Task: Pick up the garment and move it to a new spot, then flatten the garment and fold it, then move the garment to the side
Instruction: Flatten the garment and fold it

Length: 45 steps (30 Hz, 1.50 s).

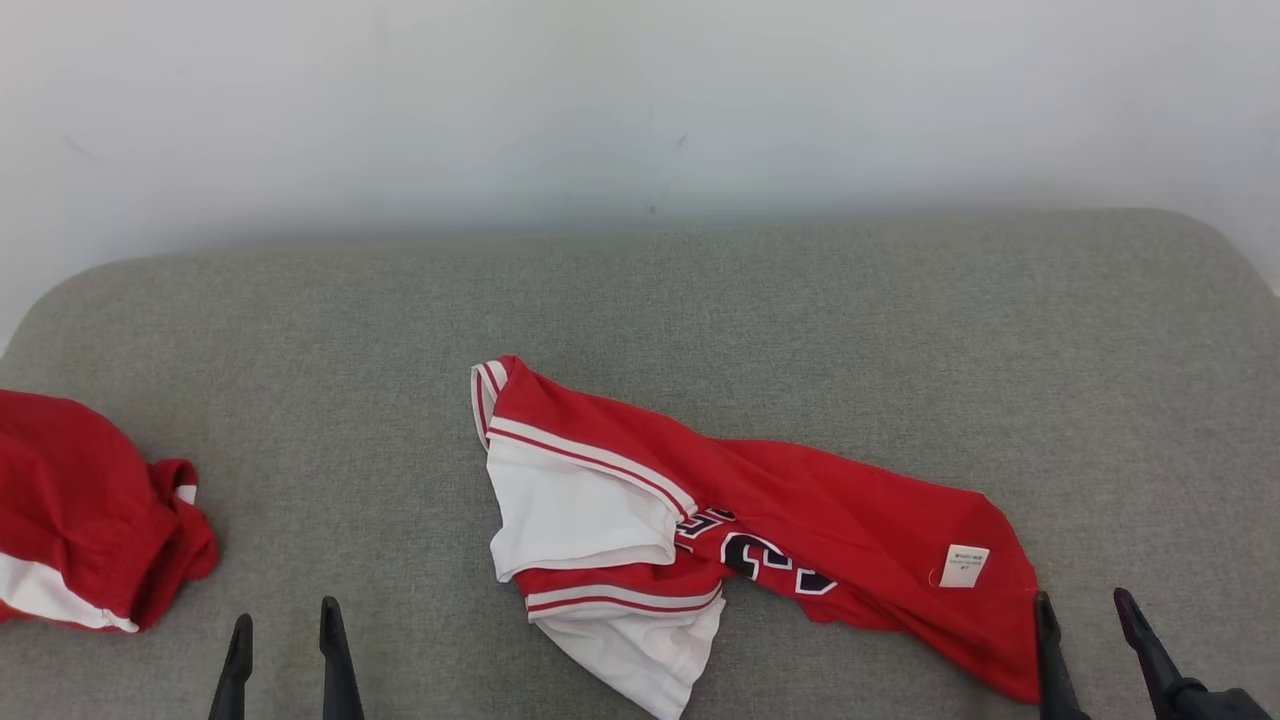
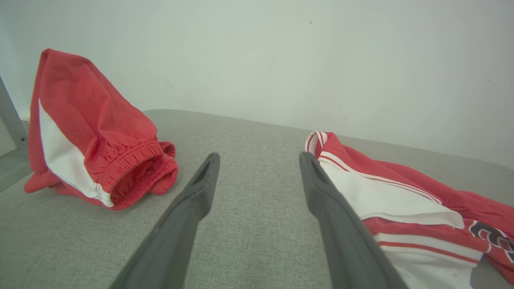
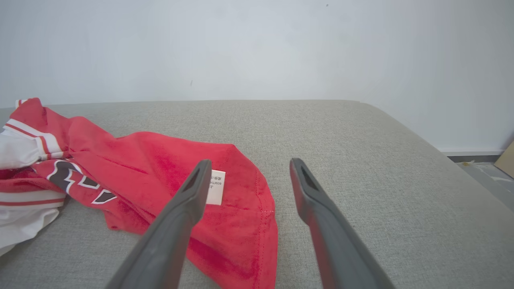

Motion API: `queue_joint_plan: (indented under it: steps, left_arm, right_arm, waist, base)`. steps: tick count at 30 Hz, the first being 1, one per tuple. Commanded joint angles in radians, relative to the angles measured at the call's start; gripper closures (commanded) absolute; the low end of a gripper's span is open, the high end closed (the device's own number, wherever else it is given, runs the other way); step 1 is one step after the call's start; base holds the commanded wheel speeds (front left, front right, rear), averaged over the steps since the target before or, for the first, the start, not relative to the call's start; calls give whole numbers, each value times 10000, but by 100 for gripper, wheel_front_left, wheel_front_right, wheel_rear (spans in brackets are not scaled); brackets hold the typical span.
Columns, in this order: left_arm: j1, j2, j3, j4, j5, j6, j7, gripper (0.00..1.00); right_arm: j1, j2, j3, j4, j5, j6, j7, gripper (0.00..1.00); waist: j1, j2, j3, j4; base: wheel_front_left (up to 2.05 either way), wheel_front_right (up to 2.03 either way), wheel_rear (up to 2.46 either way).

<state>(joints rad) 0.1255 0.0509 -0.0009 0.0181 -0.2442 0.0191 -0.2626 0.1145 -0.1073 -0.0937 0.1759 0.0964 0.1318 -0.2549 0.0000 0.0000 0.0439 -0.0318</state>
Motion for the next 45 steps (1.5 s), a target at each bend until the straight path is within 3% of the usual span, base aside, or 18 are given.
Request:
queue_joint_plan:
  steps: [1, 10, 22, 27, 30, 35, 45]
  left_arm:
    - [143, -8, 3, 20, -46, 34, -33, 0]
    - [315, -5, -131, 449, 46, -82, -33, 0]
    - [-295, -8, -56, 934, 324, -291, -33, 0]
    - [-911, 56, 56, 1788, 144, -630, -31, 0]
    - [-1838, 222, -15, 2733, -156, -880, 556, 0]
    - [-3610, 436, -60, 4410, -831, -1094, 2619, 0]
    - [-4913, 850, -102, 5817, -1475, -1317, 4055, 0]
  right_arm:
    - [-57, -8, 51, 10, -79, -21, -56, 0]
    - [259, 199, 946, -566, -336, -21, -109, 0]
    - [451, 459, 948, -773, -477, -21, -112, 0]
    - [460, 512, 1068, -775, -410, -21, -113, 0]
    - [421, 528, 1112, -714, -423, -21, -113, 0]
    - [238, 557, 1205, -712, -428, -21, -113, 0]
    - [48, 572, 1332, -840, -322, -21, -112, 0]
  waist:
    - [0, 0, -87, -51]
    - [0, 0, -401, -140]
    - [0, 0, -494, -518]
    - [0, 0, -457, -775]
    - [0, 0, -353, -978]
    - [0, 0, 92, -1550]
    - [0, 0, 607, -2372]
  base:
    - [0, 0, 0]
    - [0, 0, 0]
    - [0, 0, 0]
    - [0, 0, 0]
    - [0, 0, 0]
    - [0, 0, 0]
    - [0, 0, 0]
